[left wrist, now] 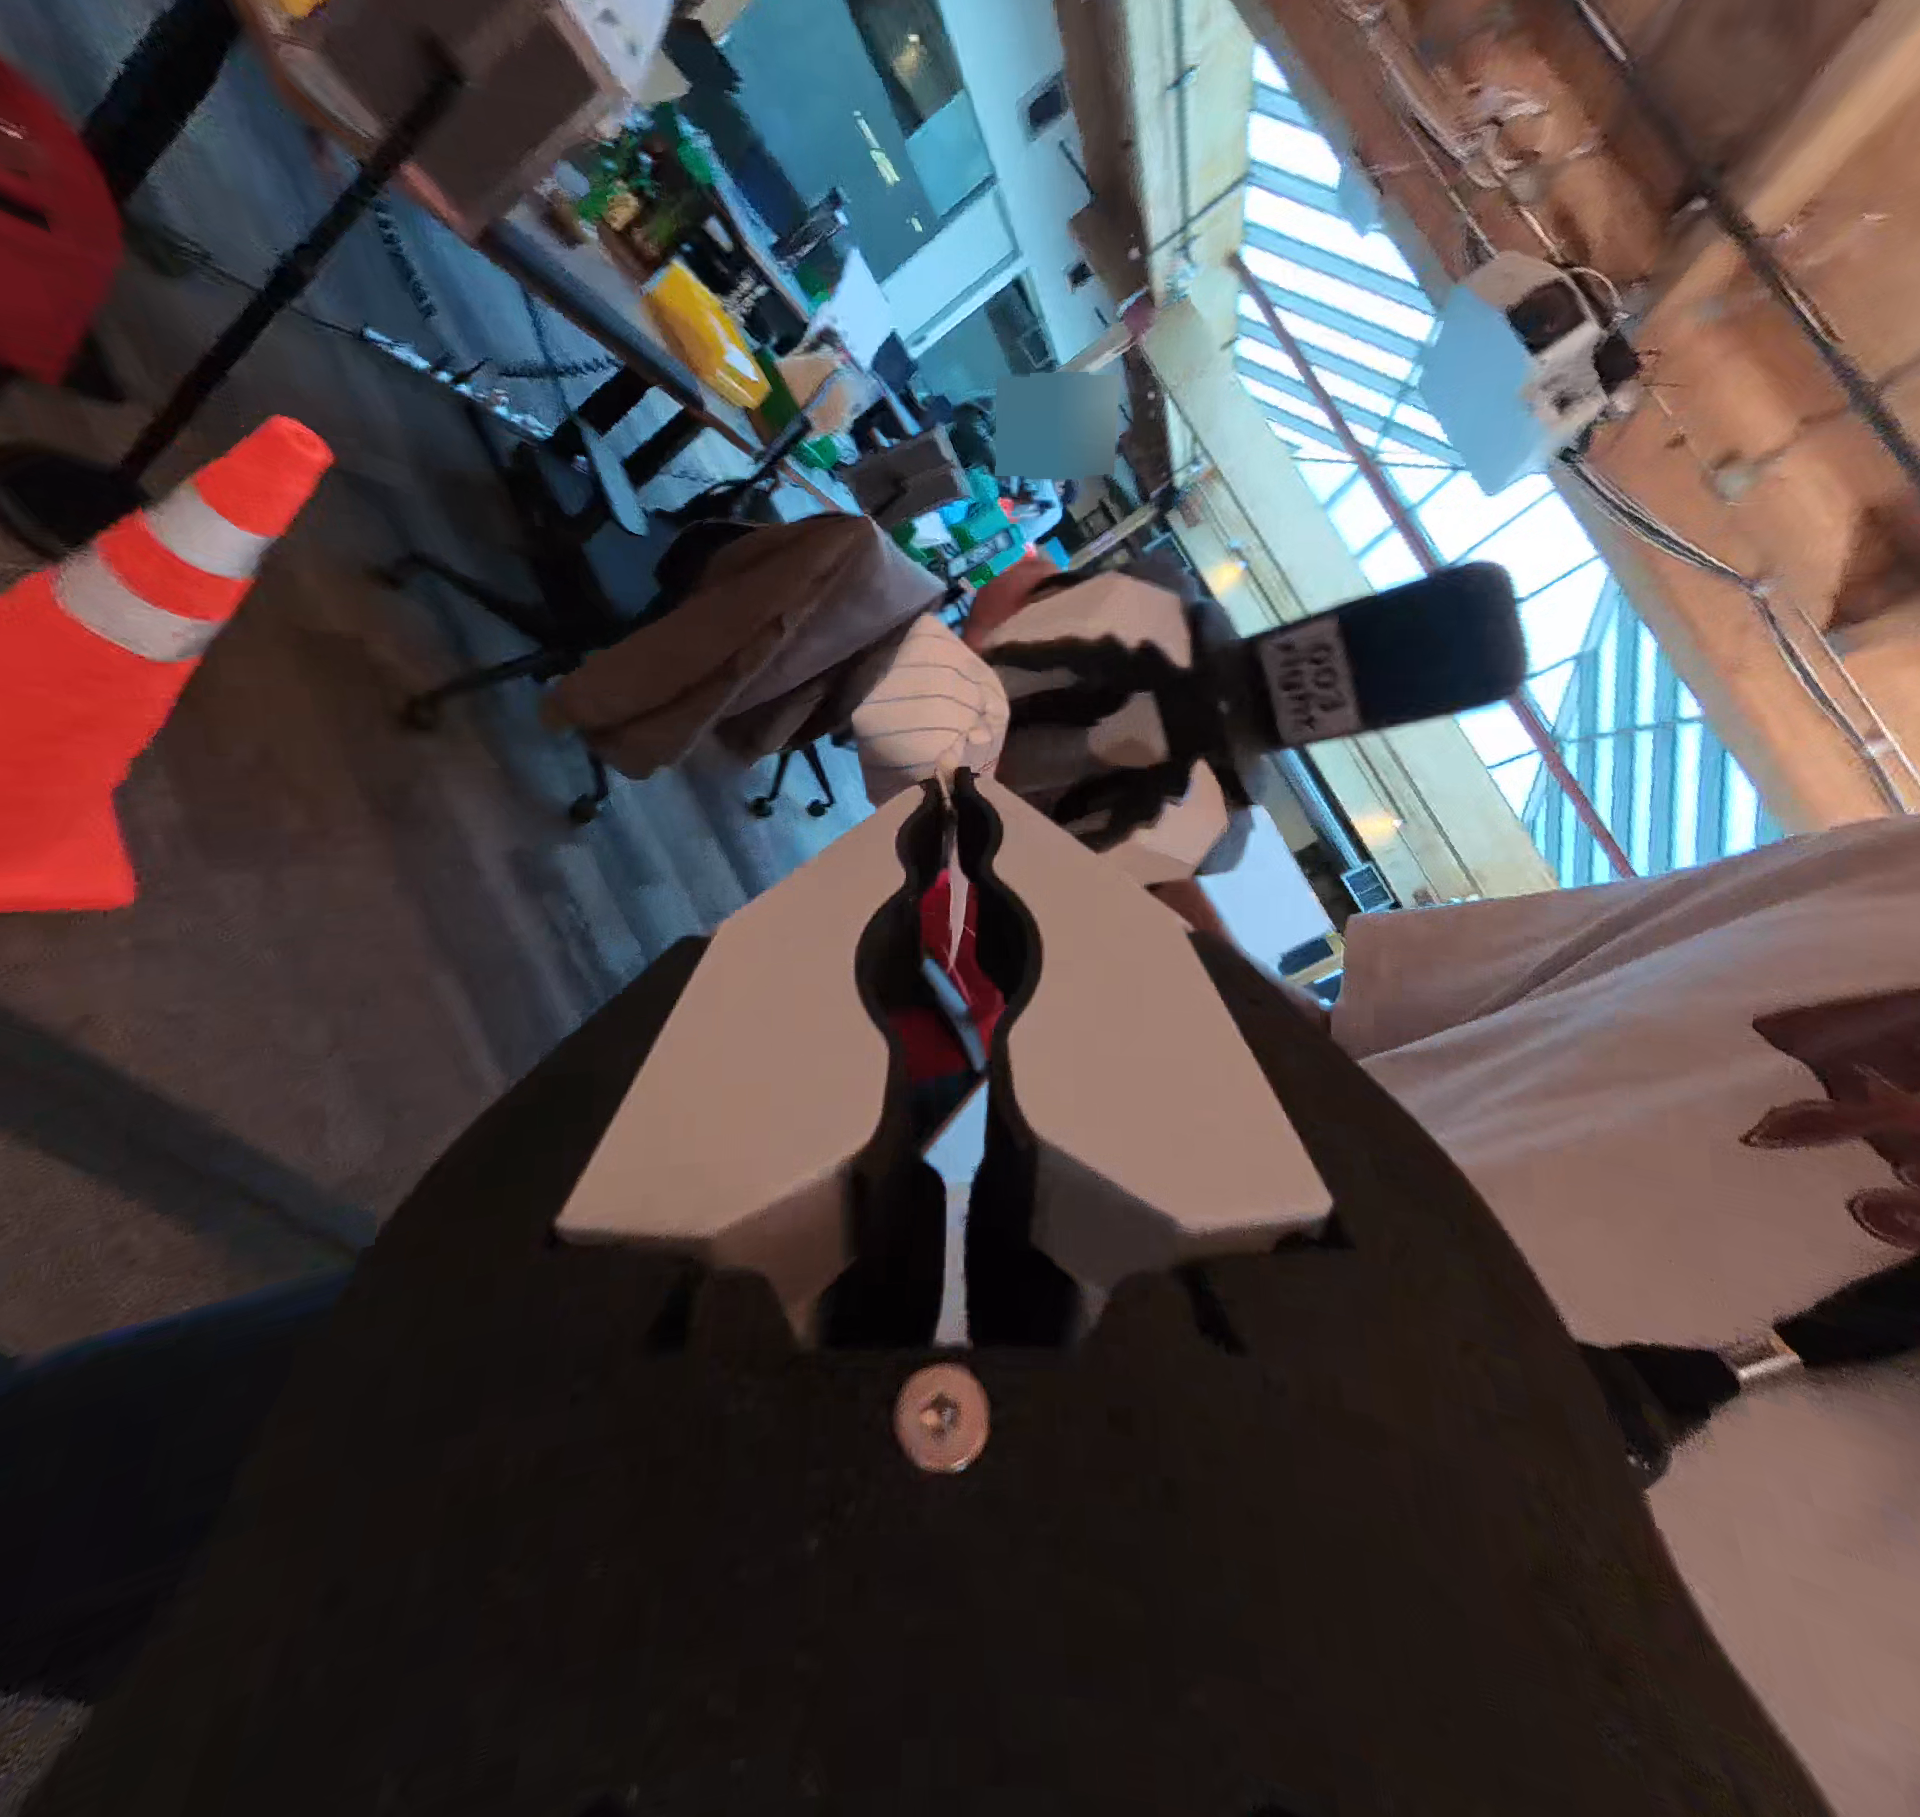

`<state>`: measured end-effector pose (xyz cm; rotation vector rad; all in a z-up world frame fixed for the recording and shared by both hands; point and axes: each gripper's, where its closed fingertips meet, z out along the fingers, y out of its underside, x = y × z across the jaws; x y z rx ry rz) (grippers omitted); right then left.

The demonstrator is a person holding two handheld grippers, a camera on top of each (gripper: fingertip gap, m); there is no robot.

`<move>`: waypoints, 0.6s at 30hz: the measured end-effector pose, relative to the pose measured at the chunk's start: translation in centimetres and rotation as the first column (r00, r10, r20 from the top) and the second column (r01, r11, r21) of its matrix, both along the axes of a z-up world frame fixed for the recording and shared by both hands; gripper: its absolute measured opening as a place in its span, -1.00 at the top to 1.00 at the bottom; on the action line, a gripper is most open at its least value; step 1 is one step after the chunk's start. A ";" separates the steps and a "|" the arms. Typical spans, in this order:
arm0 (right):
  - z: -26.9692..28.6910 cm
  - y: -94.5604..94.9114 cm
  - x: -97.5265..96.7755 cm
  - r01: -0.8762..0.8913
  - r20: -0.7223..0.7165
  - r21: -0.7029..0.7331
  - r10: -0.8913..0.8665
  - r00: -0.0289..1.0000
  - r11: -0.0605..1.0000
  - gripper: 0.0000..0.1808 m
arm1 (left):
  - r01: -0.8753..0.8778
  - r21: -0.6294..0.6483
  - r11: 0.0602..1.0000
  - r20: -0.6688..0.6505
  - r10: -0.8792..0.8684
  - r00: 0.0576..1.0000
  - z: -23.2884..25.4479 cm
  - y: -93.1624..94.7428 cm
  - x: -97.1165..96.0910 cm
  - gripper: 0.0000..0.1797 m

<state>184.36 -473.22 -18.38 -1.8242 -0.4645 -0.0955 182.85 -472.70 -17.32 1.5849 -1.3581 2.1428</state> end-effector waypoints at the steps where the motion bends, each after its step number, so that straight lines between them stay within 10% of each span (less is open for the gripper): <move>1: -0.3 2.3 3.0 -0.001 0.022 0.006 0.001 1.000 1.000 0.43 | -0.001 -0.014 1.000 -0.001 0.001 1.000 -0.4 1.6 3.2 0.99; 5: -2.8 10.8 16.9 0.004 0.082 -0.029 -0.002 0.997 1.000 0.47 | 0.018 -0.155 0.988 -0.010 -0.020 1.000 -1.6 8.3 17.1 0.99; 8: -1.5 16.0 27.1 -0.034 0.014 0.022 0.034 0.999 0.999 0.88 | -0.008 -0.159 0.987 -0.046 0.001 0.999 -2.8 13.2 27.2 0.99; 18: -2.6 34.7 51.3 -0.223 -0.039 -0.152 0.220 0.975 0.963 0.69 | -0.072 -0.394 0.916 -0.101 0.035 0.994 -1.6 32.7 53.2 0.99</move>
